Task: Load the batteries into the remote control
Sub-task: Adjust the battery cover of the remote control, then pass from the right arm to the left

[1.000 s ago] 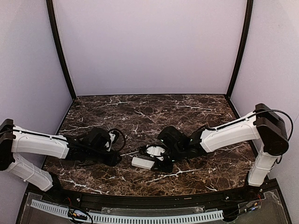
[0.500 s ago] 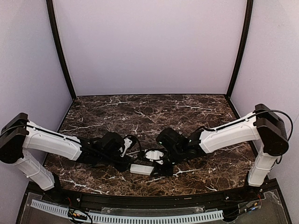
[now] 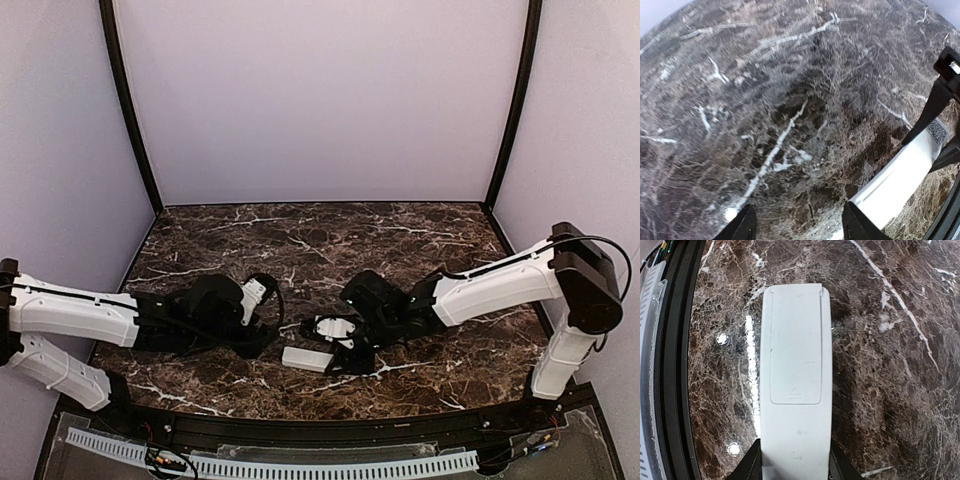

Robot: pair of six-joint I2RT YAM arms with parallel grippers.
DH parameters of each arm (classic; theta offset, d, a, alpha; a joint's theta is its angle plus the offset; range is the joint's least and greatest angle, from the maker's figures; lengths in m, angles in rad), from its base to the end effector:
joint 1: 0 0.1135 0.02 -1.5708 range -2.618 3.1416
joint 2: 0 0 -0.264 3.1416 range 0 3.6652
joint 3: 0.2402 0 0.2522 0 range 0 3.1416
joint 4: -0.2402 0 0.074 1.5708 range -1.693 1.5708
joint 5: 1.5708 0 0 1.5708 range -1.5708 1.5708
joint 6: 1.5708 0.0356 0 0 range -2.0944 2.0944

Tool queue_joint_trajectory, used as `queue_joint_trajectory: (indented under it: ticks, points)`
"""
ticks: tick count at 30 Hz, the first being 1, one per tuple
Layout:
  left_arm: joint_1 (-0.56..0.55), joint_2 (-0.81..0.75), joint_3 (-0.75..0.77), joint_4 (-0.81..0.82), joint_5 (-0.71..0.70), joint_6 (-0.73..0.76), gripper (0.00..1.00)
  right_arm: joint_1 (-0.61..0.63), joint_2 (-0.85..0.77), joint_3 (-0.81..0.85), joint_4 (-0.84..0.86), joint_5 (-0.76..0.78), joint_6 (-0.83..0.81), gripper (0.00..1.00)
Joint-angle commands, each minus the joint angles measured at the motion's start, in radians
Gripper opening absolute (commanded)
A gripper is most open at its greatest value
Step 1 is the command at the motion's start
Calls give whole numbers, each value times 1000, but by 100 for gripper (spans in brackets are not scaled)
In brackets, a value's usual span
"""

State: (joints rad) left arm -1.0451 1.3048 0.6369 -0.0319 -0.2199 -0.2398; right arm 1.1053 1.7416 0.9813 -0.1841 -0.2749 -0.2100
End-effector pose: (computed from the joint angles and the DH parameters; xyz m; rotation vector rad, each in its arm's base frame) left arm 0.1388 -0.2238 0.1936 0.7873 2.1480 -0.4350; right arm 0.1472 0.3146 0.1606 -1.6867 1.9928 0.6908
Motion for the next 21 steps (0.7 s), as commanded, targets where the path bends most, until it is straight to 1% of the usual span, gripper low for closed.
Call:
queue_joint_trajectory:
  ticks: [1, 2, 3, 4, 5, 6, 7, 10, 13, 14, 17, 18, 21]
  points:
    - [4, -195, -79, 22, -117, 105, 63, -50, -85, -47, 48, -55, 53, 5]
    - [5, -251, -99, 26, -101, 137, 64, -68, -102, -53, 48, -79, 66, 5]
    - [3, -276, -107, 27, -86, 200, 66, -88, -117, -56, 46, -111, 89, 6]
    - [0, -324, -121, 27, -47, 238, 70, -107, -131, -57, 41, -142, 106, 6]
    - [-8, -341, -124, 28, -29, 311, 82, -122, -141, -56, 37, -171, 122, 6]
    - [-32, -369, -122, 28, -13, 346, 86, -135, -152, -54, 34, -200, 137, 7]
    - [-50, -377, -112, 26, -14, 419, 89, -145, -158, -49, 27, -236, 150, 7]
    - [-167, -360, -70, 5, -77, 588, 88, -159, -157, -29, 6, -291, 188, 7]
    - [-255, -269, 11, -36, -157, 708, 85, -161, -133, 0, -28, -331, 208, 7]
    - [-296, -248, 26, -43, -177, 770, 83, -160, -122, 5, -33, -348, 208, 7]
    - [-356, -157, 89, -63, -252, 881, 79, -160, -109, 12, -32, -372, 252, 7]
    - [-376, -142, 99, -60, -262, 927, 77, -160, -105, 16, -32, -377, 263, 7]
    - [-393, -82, 139, -57, -257, 980, 74, -162, -80, 32, -34, -400, 296, 7]
